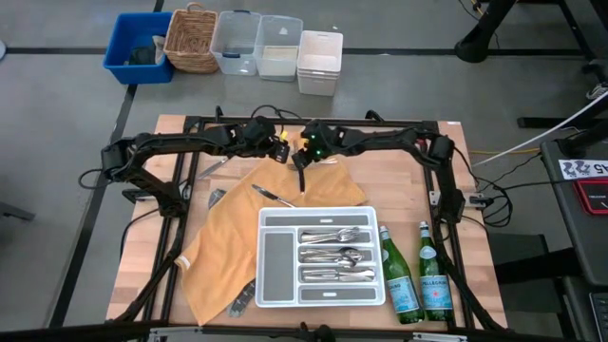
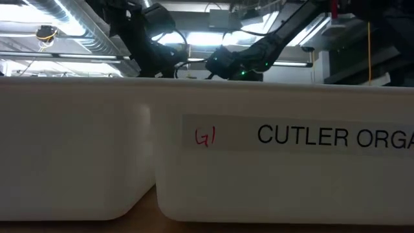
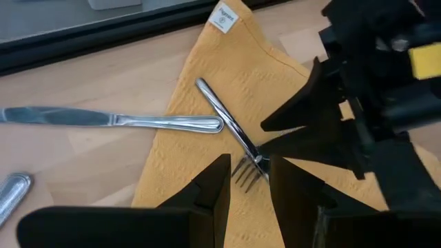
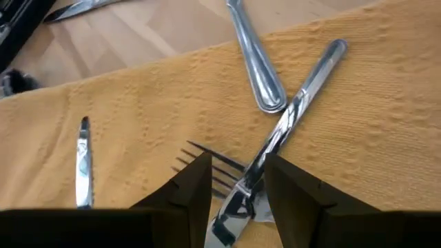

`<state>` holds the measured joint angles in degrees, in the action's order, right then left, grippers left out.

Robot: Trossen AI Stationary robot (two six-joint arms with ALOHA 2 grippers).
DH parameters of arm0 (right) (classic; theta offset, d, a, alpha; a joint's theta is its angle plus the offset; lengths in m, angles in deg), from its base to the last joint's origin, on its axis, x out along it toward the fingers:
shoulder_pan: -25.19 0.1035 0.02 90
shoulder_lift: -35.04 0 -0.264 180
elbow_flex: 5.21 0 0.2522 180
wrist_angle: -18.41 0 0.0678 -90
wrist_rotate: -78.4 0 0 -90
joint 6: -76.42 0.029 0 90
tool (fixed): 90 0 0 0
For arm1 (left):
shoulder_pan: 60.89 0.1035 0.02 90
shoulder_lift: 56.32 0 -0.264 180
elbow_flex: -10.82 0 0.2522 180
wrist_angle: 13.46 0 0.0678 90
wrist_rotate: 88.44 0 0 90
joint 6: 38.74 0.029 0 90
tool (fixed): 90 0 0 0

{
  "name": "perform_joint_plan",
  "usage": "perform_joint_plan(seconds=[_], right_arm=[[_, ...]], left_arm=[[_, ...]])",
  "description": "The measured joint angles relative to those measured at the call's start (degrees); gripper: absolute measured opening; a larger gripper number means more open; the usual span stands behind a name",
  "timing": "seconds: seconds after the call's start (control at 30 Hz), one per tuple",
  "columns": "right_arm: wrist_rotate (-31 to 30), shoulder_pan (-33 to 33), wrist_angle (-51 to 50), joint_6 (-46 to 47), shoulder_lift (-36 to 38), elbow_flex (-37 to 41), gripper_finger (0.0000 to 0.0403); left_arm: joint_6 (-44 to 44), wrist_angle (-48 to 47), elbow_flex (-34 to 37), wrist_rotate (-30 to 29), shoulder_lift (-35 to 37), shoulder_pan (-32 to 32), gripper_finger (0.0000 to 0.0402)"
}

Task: Sort silverware
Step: Put the silver table knife into the white silverware tray

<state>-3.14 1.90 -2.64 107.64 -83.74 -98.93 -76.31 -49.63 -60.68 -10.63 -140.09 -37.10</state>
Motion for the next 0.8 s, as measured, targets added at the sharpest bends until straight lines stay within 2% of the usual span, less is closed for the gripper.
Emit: perform_joint_plan(seconds=[0.3, 0.5, 0.67, 0.73, 0.8], right_arm=[[-2.5, 0.0, 0.1, 2.9, -0.5, 0.0, 0.0118], [0.2, 0.9, 1.3, 4.5, -0.5, 0.0, 0.0102], [2.3, 2.3, 2.1, 4.5, -0.5, 0.0, 0.0101], [3.4, 3.0, 2.0, 4.6, -0.5, 0.0, 0.0101], [3.8, 3.6, 1.7, 4.5, -0.5, 0.0, 0.0101]], left_arm=[[1.7, -0.1, 0.0, 0.0, 0.0, 0.0, 0.0088], [1.6, -0.8, 0.0, 0.0, 0.0, 0.0, 0.0088], [2.7, -5.1, 0.0, 0.0, 0.0, -0.1, 0.0088], [4.1, -7.7, 0.0, 1.6, -0.1, -0.2, 0.0088], [6.1, -10.2, 0.0, 5.9, -0.1, -0.2, 0.0088]])
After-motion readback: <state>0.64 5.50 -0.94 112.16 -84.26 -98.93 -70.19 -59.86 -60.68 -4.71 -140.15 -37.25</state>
